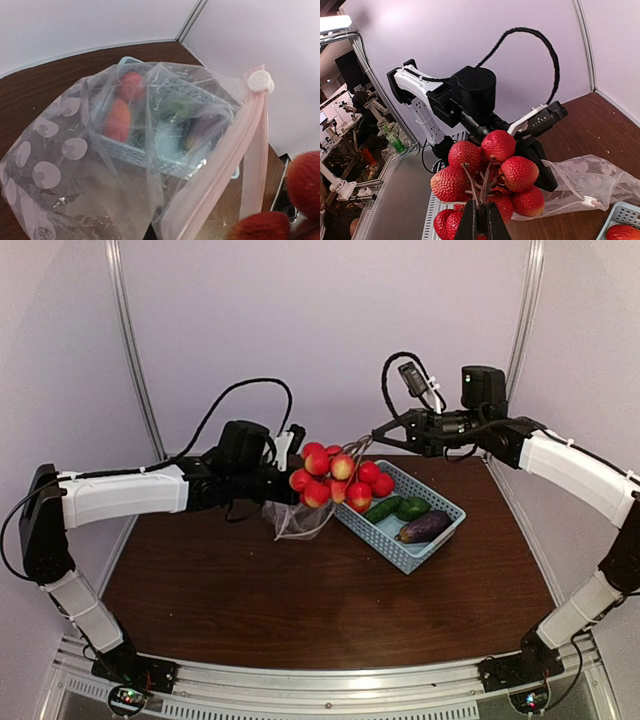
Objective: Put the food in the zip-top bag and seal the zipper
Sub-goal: Place the fake fruit in the zipper food storage bag, then pick up the fake vegetable from the center of the board, then place the fake vegetable in the zipper food storage bag.
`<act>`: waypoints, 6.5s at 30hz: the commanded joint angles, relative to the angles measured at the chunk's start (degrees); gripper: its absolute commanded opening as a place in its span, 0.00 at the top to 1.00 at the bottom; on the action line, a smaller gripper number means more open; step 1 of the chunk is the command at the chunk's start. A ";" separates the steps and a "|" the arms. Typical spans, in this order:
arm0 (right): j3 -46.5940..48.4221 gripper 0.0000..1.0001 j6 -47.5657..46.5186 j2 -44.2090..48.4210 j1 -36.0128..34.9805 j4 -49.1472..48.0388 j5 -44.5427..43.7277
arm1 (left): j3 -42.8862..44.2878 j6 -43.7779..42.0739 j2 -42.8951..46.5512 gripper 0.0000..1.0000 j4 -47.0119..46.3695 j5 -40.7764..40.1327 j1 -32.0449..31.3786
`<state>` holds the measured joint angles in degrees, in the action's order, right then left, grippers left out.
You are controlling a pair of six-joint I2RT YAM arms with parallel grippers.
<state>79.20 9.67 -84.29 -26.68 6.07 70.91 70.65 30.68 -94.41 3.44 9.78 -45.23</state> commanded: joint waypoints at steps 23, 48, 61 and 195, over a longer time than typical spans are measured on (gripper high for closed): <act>5.75 1.00 -24.35 -4.21 -4.15 29.29 -16.15 | -3.47 2.32 5.33 1.00 -3.96 -7.89 -1.52; 12.27 1.00 -1.57 -11.87 -15.04 22.04 -41.81 | 1.57 5.46 0.10 1.00 -3.14 -8.12 -5.88; 6.37 0.87 -4.57 -9.29 -15.92 17.25 -52.56 | -0.04 8.67 3.02 1.00 -4.62 -10.86 -5.92; 22.22 0.61 -34.12 -14.71 -17.05 28.68 -20.34 | 5.41 -1.60 -2.18 1.00 3.86 23.13 8.38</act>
<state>97.80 -22.52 -95.37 -41.54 34.85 51.22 76.49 27.83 -97.19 11.27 28.38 -37.47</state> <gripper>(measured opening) 0.558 0.004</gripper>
